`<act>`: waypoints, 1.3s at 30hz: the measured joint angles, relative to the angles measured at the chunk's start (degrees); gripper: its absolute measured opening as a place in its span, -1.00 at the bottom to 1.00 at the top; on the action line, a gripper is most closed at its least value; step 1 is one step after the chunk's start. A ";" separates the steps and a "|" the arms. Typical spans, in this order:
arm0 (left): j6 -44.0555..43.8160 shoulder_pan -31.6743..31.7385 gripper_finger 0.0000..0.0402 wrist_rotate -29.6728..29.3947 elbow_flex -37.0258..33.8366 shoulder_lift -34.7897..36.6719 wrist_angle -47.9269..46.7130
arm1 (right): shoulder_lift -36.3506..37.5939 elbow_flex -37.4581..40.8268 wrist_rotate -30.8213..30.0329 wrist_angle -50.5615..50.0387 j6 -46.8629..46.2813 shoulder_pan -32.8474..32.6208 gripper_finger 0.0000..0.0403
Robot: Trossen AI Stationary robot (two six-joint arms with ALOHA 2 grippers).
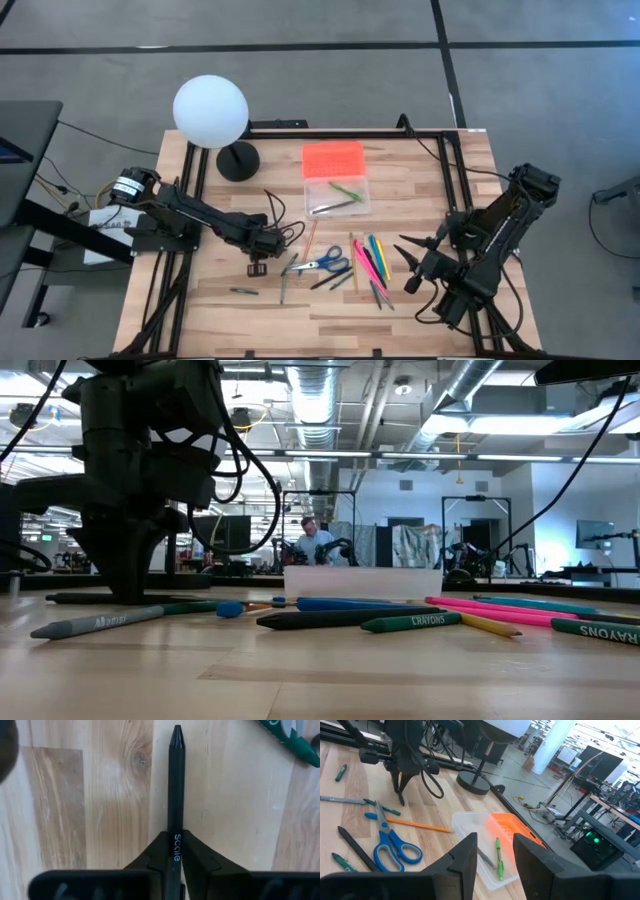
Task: Pick & place school supplies into a supply box
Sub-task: Put the black pen into the orange supply box
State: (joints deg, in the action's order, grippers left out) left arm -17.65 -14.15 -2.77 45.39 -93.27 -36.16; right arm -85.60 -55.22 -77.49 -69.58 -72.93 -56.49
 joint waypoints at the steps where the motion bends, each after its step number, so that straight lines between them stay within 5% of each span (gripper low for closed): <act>1: 0.02 -0.02 -0.91 -0.41 0.00 0.01 0.00 | 0.00 0.00 0.00 0.00 0.01 0.00 -0.41; 10: 0.22 -0.11 -0.81 -3.18 -0.06 -0.04 0.63 | 0.00 0.00 0.10 0.48 1.38 0.00 -0.41; 16: 2.82 -0.46 -0.93 -4.17 -0.15 -0.04 2.26 | 0.00 0.00 0.17 0.48 1.42 0.00 -0.41; 39: 2.45 -0.44 -0.92 -8.73 -0.18 -0.13 6.01 | 0.00 0.00 0.42 0.64 2.83 0.00 -0.41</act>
State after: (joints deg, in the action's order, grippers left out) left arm -15.20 -14.59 -11.50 45.20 -93.41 -30.16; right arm -85.60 -55.22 -77.08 -68.94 -70.09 -56.49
